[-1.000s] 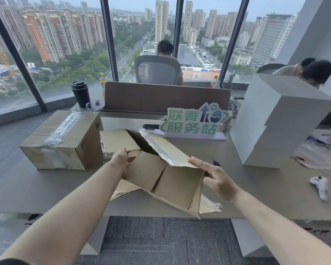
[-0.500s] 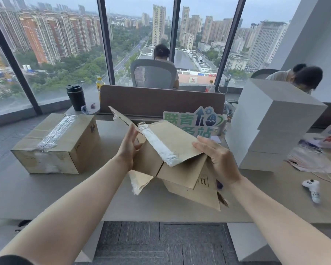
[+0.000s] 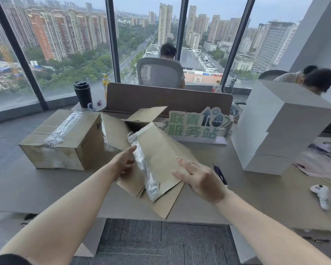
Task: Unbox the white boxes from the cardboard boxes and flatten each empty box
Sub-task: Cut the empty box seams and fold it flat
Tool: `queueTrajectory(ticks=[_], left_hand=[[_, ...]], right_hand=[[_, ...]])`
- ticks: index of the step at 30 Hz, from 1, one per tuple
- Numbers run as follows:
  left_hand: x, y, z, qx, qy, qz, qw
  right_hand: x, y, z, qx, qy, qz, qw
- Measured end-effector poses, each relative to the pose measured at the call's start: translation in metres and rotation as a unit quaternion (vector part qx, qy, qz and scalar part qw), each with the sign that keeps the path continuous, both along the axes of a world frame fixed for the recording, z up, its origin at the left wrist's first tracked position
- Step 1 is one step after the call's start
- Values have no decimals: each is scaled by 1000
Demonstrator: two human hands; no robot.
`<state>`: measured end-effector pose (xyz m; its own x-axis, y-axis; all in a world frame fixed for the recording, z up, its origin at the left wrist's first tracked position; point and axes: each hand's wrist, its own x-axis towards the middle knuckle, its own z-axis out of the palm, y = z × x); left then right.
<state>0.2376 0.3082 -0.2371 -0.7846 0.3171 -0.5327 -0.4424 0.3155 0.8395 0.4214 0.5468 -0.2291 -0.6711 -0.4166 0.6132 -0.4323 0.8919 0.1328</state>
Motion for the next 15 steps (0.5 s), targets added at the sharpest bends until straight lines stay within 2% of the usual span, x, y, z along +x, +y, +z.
queueTrajectory(ticks=[9,13,15], left_hand=[[9,-53,-60,-87,-23,68,994],[9,-68,-70,-75,-33,102,991],[3,-72,-76,-85,-29,108,990]], right_hand=[[-5,-59,-89,-96,-133,53,985],[-6,-69,-114,-93,-156,76,980],[-8,-70,-122,-75,-197,95,973]])
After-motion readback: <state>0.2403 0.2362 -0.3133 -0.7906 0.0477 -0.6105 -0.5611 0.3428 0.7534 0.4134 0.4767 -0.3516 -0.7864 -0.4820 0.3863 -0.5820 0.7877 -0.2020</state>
